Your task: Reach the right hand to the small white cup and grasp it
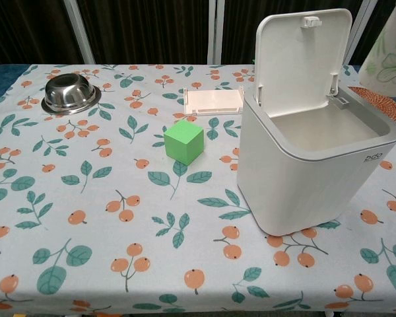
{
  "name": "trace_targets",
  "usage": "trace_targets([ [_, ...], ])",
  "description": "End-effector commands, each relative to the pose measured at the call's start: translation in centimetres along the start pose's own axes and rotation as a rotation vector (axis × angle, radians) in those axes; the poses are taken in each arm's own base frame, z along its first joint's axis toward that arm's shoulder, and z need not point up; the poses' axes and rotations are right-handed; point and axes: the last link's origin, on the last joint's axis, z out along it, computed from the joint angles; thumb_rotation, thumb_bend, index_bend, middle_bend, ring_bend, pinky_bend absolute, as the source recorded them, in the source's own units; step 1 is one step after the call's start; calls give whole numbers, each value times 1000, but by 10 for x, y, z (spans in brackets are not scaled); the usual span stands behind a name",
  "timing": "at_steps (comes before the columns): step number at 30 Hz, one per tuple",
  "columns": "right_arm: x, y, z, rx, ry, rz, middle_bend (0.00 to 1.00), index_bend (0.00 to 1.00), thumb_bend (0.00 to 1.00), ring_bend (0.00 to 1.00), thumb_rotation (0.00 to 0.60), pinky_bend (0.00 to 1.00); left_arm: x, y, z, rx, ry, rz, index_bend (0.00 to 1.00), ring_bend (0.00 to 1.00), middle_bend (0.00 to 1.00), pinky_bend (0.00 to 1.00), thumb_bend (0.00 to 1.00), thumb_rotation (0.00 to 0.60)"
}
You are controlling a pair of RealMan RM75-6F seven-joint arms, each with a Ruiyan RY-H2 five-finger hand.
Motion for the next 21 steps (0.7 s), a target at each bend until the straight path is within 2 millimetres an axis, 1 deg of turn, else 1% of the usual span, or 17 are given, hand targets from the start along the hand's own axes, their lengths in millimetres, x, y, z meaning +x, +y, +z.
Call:
trace_targets([
  [1, -11, -11, 6, 53, -24, 33, 389, 373, 303, 323, 600, 537, -1, -1, 0, 2, -5, -4, 166, 87, 160, 192, 32, 600],
  [4, -17, -14, 8, 66, -46, 26, 388, 364, 291, 321, 600, 517, -1, -2, -1, 3, -2, -8, 166, 87, 160, 192, 32, 600],
  [6, -19, -17, 8, 76, -60, 40, 357, 312, 251, 280, 600, 457, -1, -2, -1, 1, 0, -8, 166, 88, 160, 193, 32, 600],
  [7, -19, -19, 8, 88, -68, 56, 328, 275, 227, 239, 600, 419, -1, -2, -1, 0, 0, -8, 167, 88, 160, 192, 32, 600],
  [9, -19, -21, 7, 105, -77, 67, 222, 169, 161, 107, 600, 302, -1, -2, -1, -1, 2, -8, 166, 88, 160, 193, 32, 600],
  [10, -19, -21, 7, 115, -78, 65, 176, 121, 134, 59, 600, 252, -1, -2, -1, 0, 2, -8, 166, 88, 160, 192, 32, 600],
  [11, -19, -21, 7, 120, -75, 63, 129, 66, 104, 21, 600, 197, -1, -2, -1, 0, 2, -7, 166, 88, 160, 193, 32, 600],
  [13, -18, -21, 6, 128, -67, 63, 80, 10, 67, 0, 600, 137, 0, -1, -1, -1, 3, -7, 166, 88, 160, 192, 31, 600],
  [15, -18, -21, 5, 131, -62, 68, 59, 0, 50, 0, 600, 110, 0, -1, -1, -1, 3, -7, 166, 88, 160, 193, 32, 600],
  [19, -14, -19, 2, 129, -40, 68, 50, 0, 47, 0, 600, 105, 0, -1, 0, -1, 2, -6, 166, 87, 160, 192, 32, 600],
  [21, -9, -16, -4, 119, -21, 56, 51, 0, 48, 0, 600, 105, 0, -1, 0, -2, 4, -7, 166, 88, 160, 192, 32, 600],
])
